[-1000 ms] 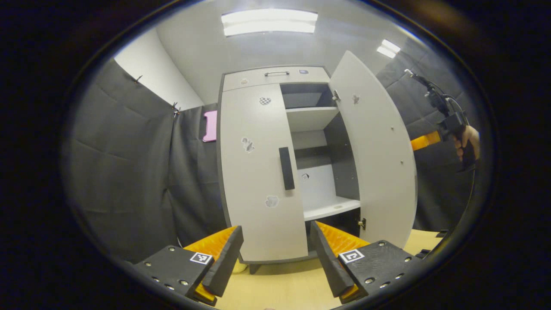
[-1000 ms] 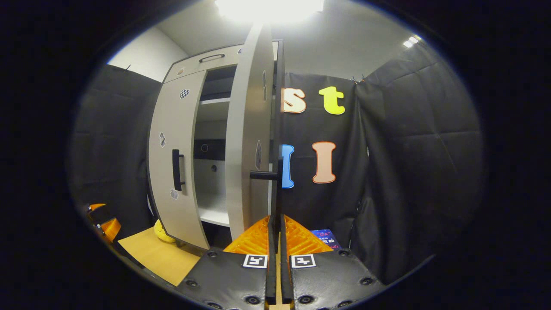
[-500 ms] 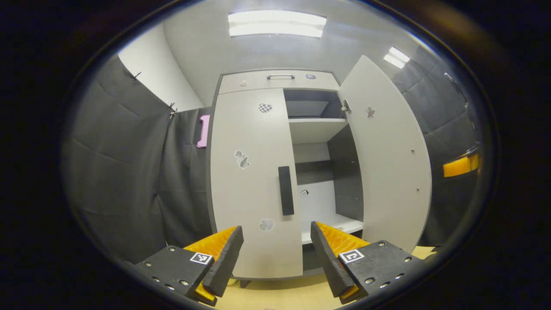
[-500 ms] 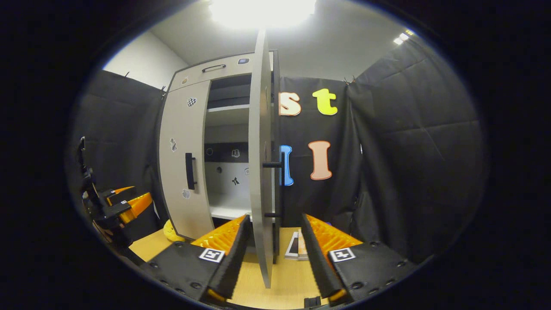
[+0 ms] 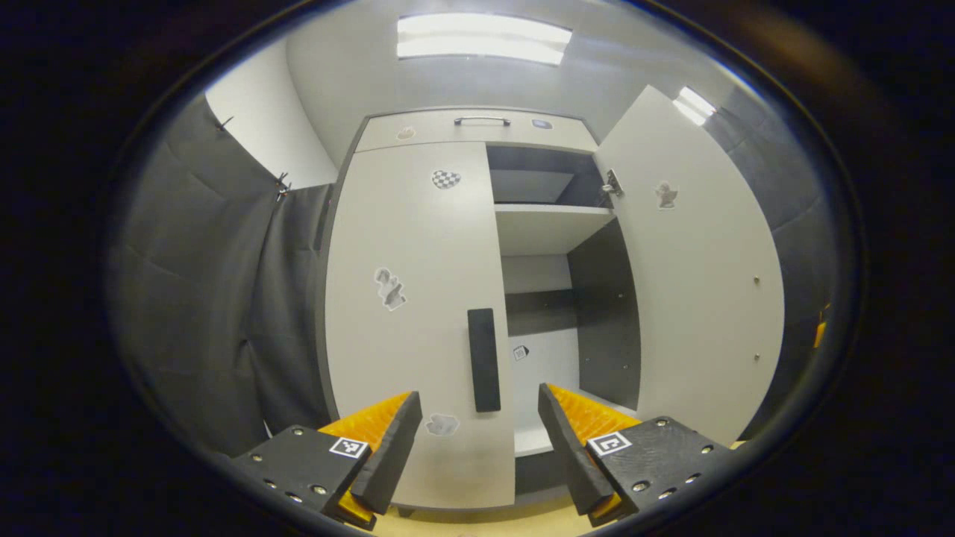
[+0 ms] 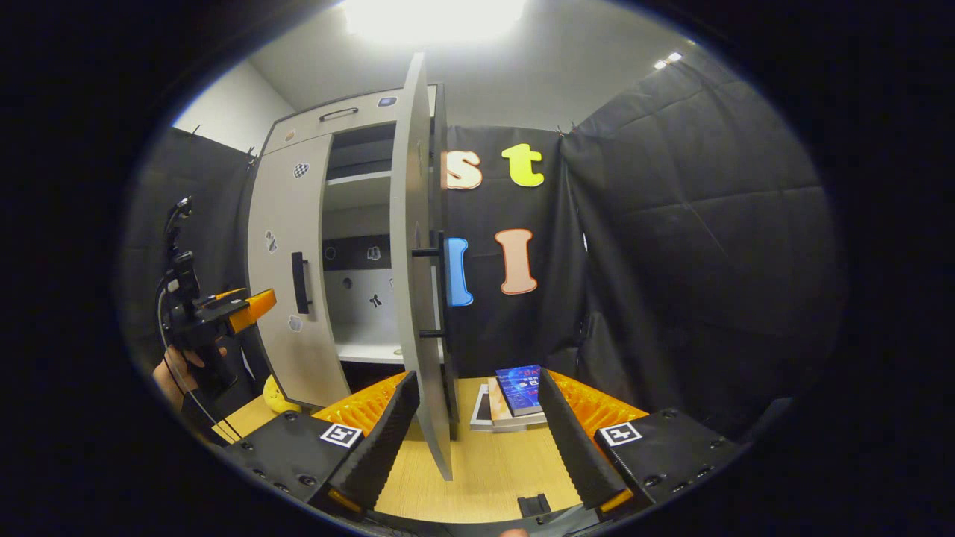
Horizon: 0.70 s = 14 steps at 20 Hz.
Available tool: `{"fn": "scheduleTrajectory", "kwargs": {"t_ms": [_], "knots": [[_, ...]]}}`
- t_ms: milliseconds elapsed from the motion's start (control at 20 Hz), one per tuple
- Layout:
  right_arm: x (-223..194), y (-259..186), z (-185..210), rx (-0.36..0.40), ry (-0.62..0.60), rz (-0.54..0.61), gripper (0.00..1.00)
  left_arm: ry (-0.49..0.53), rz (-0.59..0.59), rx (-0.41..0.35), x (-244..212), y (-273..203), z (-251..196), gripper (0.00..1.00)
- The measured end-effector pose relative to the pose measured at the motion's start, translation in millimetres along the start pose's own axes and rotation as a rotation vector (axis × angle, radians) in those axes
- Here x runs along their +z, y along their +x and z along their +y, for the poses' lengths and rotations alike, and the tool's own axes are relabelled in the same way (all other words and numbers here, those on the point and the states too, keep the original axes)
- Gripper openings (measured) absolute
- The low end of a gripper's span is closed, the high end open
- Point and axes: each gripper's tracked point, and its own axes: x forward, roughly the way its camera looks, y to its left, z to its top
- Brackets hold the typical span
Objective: Open the right door of the double-door shoe cabinet with the right hand, and open the left door with the left hand.
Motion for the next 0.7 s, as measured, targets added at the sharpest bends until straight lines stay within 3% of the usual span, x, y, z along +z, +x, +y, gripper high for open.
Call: {"fn": "scheduleTrajectory", "kwargs": {"t_ms": [50,250,700], "knots": [[-1,-1,-5,-0.014,0.006,0.002,0.99,0.004,-0.001,-0.001,1,9,-1,0.90],[-5,-6,-14,-0.058,0.009,0.004,0.94,0.017,0.005,0.002,-4,49,2,0.90],[-26,-11,-12,-0.070,0.026,0.051,0.97,0.004,0.058,0.016,-13,111,5,0.90]]}}
